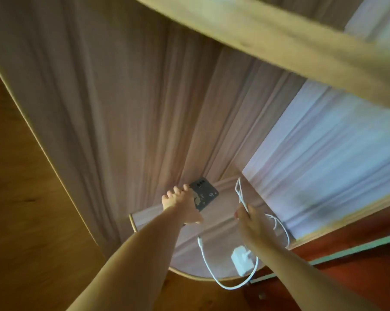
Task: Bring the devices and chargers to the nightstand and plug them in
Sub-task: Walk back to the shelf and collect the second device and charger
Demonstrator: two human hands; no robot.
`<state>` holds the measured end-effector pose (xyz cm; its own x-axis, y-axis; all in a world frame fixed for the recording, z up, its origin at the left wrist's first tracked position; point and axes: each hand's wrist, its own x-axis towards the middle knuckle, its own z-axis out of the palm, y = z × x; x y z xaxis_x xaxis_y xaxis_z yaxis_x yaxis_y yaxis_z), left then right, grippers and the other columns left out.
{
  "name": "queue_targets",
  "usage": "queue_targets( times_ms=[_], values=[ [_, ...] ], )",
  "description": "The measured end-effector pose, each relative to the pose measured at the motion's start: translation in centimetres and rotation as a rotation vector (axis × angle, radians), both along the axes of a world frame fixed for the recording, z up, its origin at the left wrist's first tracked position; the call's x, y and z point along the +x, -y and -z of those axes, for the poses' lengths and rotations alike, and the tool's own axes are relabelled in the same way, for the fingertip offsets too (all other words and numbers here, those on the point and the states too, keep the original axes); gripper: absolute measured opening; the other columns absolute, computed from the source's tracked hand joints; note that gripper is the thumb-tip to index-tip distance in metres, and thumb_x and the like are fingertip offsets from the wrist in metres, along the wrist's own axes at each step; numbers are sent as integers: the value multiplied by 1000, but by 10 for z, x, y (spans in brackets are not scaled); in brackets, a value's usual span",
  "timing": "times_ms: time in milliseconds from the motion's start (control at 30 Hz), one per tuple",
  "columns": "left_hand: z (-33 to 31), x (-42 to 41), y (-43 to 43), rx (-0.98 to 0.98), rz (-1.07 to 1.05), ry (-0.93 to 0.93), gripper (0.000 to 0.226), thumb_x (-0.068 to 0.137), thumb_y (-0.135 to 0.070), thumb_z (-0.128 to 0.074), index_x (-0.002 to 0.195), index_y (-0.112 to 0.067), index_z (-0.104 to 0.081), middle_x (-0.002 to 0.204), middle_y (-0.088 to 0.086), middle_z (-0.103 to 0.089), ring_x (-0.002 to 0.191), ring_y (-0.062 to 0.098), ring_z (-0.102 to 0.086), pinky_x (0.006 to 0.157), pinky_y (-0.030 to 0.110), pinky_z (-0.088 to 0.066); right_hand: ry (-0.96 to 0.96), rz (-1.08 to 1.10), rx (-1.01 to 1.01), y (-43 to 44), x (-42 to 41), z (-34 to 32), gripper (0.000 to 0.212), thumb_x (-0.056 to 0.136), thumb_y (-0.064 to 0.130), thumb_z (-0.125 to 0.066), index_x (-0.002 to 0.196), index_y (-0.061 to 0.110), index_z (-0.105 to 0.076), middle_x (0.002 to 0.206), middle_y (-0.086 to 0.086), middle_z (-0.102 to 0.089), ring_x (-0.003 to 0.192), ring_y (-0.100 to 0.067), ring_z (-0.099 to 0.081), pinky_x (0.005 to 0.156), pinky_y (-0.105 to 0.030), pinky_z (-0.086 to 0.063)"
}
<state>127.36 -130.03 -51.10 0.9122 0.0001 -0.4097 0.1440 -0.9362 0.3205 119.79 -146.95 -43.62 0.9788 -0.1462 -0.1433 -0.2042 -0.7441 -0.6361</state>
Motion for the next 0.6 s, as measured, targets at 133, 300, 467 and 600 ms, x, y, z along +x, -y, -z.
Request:
queue_targets(
  times_ms=[133, 300, 467, 600],
  values=[
    [-54, -20, -23, -158, -76, -48, 116, 55, -62, -75, 147, -21, -16, 125, 8, -47, 115, 28, -47, 96, 42, -41, -14, -29, 10, -8, -3, -58, 23, 101, 21, -39, 83, 16, -54, 75, -4, -56, 71, -20, -57, 64, -28, -47],
    [-126, -57, -38, -192, -164, 22, 98, 54, -58, -72, 136, -23, -31, 115, 2, -50, 105, 22, -53, 90, 39, -49, -41, 24, 27, -12, -11, -127, 31, 99, 24, -39, 91, 8, -64, 93, -17, -67, 89, -34, -61, 80, -38, -47],
    [-194, -108, -60, -89, -171, 141, 89, 63, -54, -72, 137, -22, -34, 113, 2, -51, 99, 18, -52, 86, 35, -47, -59, -70, 19, -33, -26, -167, 34, 96, 22, -43, 70, 17, -64, 68, -5, -63, 66, -23, -59, 58, -28, -41],
    [-244, -183, -94, 21, -285, 155, 78, 67, -51, -68, 130, -17, -38, 116, 5, -53, 104, 23, -56, 90, 39, -49, -71, -224, 65, -72, -65, -183, 43, 96, 26, -47, 56, 13, -60, 43, 5, -55, 42, -9, -51, 40, -21, -33]
  ],
)
